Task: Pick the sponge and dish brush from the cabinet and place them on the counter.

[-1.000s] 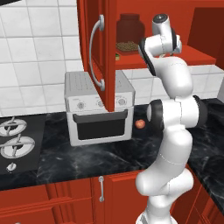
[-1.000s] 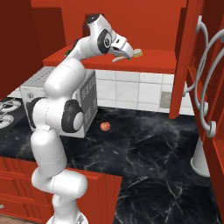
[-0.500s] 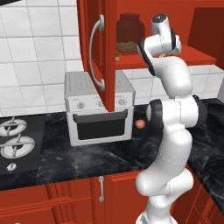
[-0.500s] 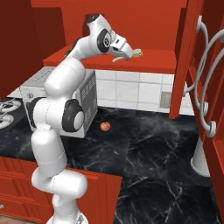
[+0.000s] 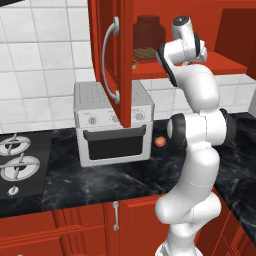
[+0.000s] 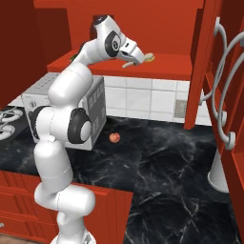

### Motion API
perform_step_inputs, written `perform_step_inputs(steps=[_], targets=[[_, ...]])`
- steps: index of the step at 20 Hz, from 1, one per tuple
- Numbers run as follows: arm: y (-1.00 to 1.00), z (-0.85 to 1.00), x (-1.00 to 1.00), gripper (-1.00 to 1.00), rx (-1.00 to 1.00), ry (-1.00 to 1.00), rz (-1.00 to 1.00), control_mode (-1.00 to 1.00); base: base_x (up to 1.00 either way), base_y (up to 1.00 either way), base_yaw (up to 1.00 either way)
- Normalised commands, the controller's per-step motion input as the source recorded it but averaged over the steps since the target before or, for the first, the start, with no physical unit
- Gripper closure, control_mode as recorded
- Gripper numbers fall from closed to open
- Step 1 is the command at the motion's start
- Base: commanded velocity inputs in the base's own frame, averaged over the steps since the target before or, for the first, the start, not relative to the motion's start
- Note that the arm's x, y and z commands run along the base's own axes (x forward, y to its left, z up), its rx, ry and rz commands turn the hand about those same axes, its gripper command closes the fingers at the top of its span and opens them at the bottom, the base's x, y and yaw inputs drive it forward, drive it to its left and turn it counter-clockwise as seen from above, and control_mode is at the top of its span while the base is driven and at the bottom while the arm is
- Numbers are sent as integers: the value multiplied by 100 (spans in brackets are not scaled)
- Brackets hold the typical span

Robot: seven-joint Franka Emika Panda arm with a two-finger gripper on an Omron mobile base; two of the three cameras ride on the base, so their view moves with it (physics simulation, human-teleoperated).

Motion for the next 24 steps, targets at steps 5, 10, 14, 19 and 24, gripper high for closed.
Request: perform_step_inputs(steps=[5,10,14,19,24], targets=[[0,14,0,100,-1,0,-3,-100,0,0,0],[0,26,-8,100,-1,0,-3,-100,0,0,0],[0,19,-22,100,-1,0,-3,-100,0,0,0],[0,11,-43,100,0,-5,-4,-100,0,0,0],[0,9,-52,100,0,-6,-3,-100,0,0,0]])
